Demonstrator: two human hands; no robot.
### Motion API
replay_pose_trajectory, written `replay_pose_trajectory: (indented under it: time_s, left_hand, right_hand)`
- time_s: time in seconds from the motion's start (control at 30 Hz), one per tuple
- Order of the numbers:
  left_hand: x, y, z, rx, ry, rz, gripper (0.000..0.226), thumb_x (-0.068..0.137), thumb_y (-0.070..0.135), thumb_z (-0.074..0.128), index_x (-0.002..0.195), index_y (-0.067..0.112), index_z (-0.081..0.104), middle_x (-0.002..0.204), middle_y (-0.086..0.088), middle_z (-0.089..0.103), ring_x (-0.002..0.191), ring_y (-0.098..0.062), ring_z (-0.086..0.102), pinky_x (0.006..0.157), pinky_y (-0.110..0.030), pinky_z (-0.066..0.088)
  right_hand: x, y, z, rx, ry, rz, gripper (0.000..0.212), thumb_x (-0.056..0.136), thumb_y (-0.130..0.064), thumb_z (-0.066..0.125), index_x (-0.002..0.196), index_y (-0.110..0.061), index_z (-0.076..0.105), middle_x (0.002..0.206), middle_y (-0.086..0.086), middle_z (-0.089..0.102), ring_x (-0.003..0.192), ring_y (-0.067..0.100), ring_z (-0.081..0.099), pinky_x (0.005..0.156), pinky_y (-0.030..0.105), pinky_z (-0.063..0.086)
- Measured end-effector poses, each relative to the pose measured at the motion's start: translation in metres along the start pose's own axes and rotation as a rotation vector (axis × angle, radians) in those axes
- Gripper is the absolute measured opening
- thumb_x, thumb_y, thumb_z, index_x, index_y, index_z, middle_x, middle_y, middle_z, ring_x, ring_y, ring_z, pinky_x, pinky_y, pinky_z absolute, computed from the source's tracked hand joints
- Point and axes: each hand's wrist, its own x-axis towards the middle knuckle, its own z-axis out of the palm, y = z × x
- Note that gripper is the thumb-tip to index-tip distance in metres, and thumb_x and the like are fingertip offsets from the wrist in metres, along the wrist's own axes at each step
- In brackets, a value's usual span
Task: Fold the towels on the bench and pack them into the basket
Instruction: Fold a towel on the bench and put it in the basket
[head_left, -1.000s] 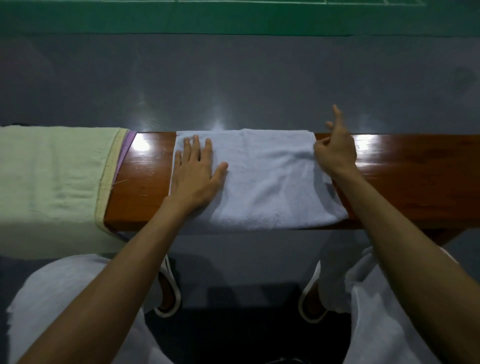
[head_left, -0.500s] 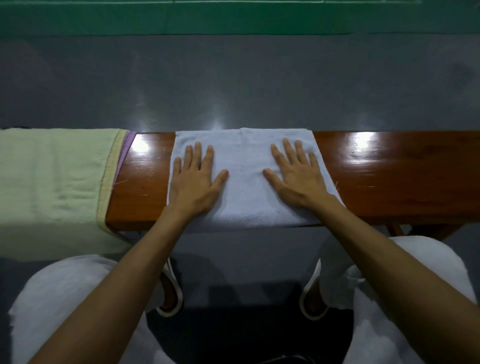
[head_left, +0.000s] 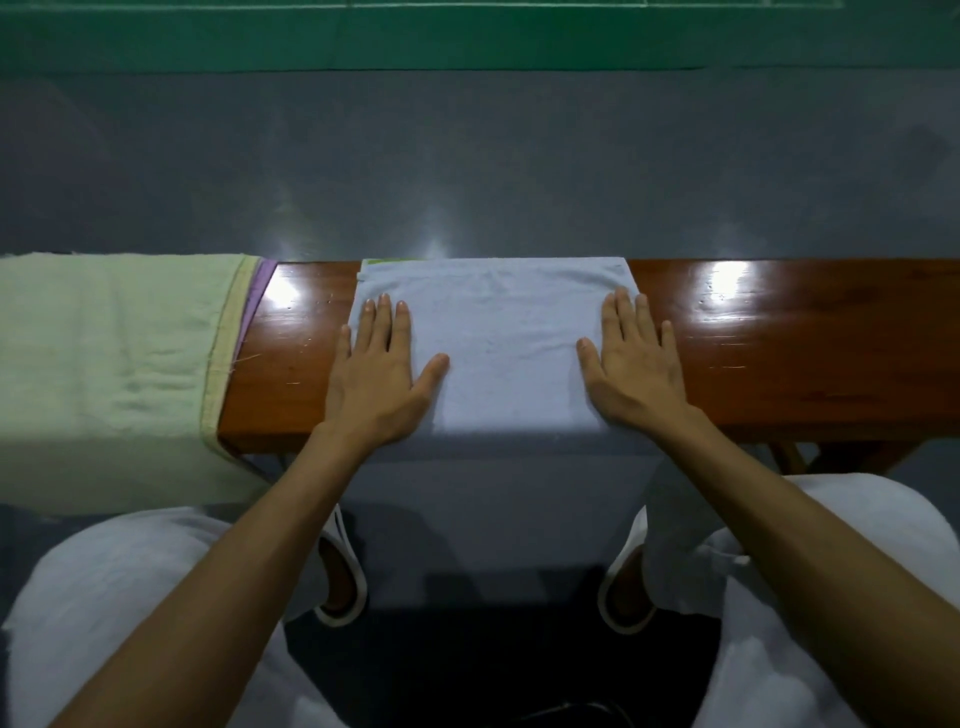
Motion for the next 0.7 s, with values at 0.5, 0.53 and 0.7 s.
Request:
replay_pose_trajectory:
  time_s: [0.5, 0.53, 0.7]
  left_hand:
    - [-0.003, -0.007, -0.038, -0.500, 0.247, -0.220, 0.046, 0.100, 0.033, 0.063, 0.140, 0.013, 0.050, 0.143, -0.012, 0.050, 0.127, -0.028, 0.052, 0.104, -0.039, 0.044]
    - [-0.002, -0.009, -0.040, -0.487, 0.258, -0.270, 0.042, 0.099, 0.033, 0.065, 0.135, 0.013, 0.053, 0.137, -0.012, 0.055, 0.121, -0.029, 0.056, 0.101, -0.040, 0.049]
    - [0.000, -0.010, -0.043, -0.322, 0.256, -0.430, 0.036, 0.097, 0.034, 0.066, 0.120, 0.008, 0.059, 0.123, -0.014, 0.059, 0.108, -0.031, 0.059, 0.088, -0.038, 0.048]
  right_hand:
    - [0.006, 0.026, -0.025, 0.411, 0.191, -0.010, 0.052, 0.101, -0.039, 0.058, 0.145, -0.015, 0.045, 0.146, 0.010, 0.050, 0.130, 0.029, 0.050, 0.109, 0.047, 0.046]
    - [0.007, 0.027, -0.029, 0.450, 0.236, 0.011, 0.044, 0.100, -0.036, 0.061, 0.136, -0.015, 0.050, 0.135, 0.008, 0.056, 0.118, 0.027, 0.056, 0.100, 0.040, 0.053]
    - [0.011, 0.034, -0.036, 0.393, 0.293, 0.135, 0.020, 0.100, -0.033, 0.063, 0.108, -0.015, 0.060, 0.102, 0.003, 0.062, 0.086, 0.018, 0.058, 0.062, 0.016, 0.035]
